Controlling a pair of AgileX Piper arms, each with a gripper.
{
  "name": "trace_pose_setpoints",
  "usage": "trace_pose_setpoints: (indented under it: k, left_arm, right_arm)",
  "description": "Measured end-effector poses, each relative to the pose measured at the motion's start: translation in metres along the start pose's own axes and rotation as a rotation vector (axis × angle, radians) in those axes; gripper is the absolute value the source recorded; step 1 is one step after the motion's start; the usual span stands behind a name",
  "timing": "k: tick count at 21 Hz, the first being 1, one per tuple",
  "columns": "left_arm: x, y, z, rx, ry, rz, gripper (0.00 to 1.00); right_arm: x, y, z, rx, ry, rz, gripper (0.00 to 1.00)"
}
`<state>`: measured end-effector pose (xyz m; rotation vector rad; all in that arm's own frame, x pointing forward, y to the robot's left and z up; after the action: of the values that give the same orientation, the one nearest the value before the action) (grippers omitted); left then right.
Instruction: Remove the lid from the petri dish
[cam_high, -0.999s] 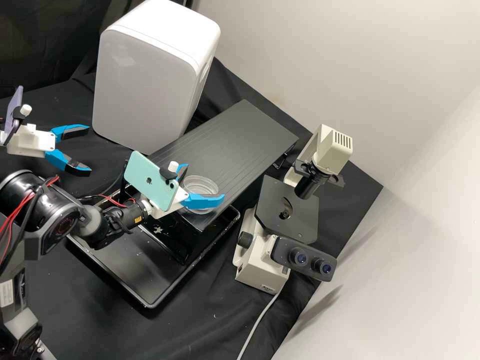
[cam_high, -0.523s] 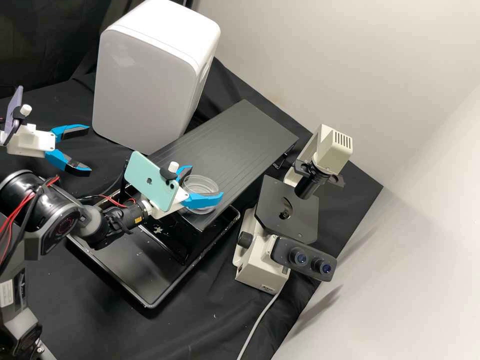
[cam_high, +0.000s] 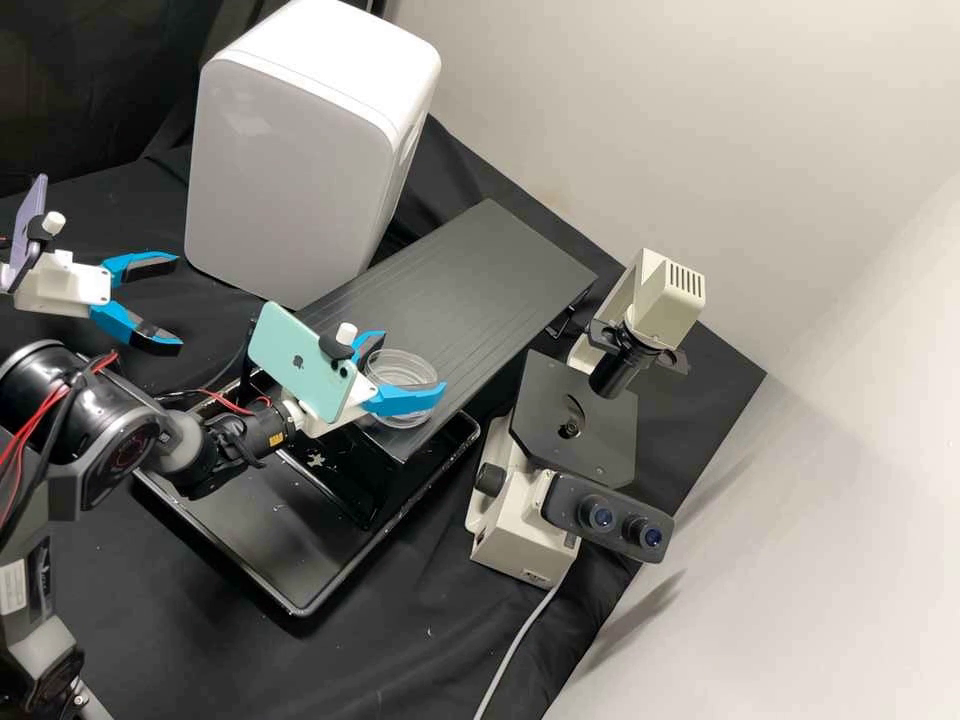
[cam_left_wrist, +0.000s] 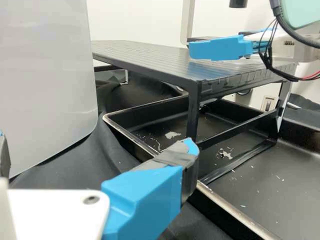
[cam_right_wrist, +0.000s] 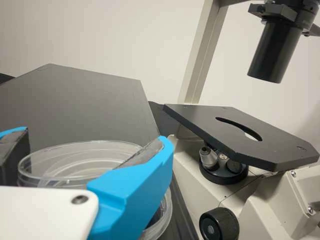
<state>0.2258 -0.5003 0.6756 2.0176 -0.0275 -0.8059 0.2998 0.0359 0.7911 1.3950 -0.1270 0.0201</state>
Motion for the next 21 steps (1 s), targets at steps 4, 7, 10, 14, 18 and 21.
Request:
trace_pose_setpoints:
  k: [4, 7, 10, 14, 18, 21]
  left_arm:
    - [0.000, 0.0000, 0.000, 0.000, 0.000, 0.000, 1.00]
    - [0.000, 0.0000, 0.000, -0.001, 0.001, 0.000, 1.00]
    - [0.000, 0.0000, 0.000, -0.001, 0.001, 0.000, 1.00]
    - [0.000, 0.0000, 0.000, -0.001, 0.001, 0.000, 1.00]
    - [0.000, 0.0000, 0.000, -0.001, 0.001, 0.000, 1.00]
    - [0.000, 0.0000, 0.000, -0.001, 0.001, 0.000, 1.00]
  right_arm:
    - [-0.004, 0.000, -0.013, 0.009, 0.046, 0.000, 0.00]
    - [-0.007, -0.003, -0.021, 0.013, 0.075, -0.012, 0.00]
    - [-0.011, -0.009, -0.026, 0.009, 0.094, -0.034, 0.00]
    - [-0.012, -0.012, -0.030, 0.009, 0.105, -0.042, 0.00]
    - [-0.014, -0.015, -0.035, -0.007, 0.120, -0.052, 0.00]
    - [-0.015, -0.017, -0.037, -0.010, 0.128, -0.058, 0.00]
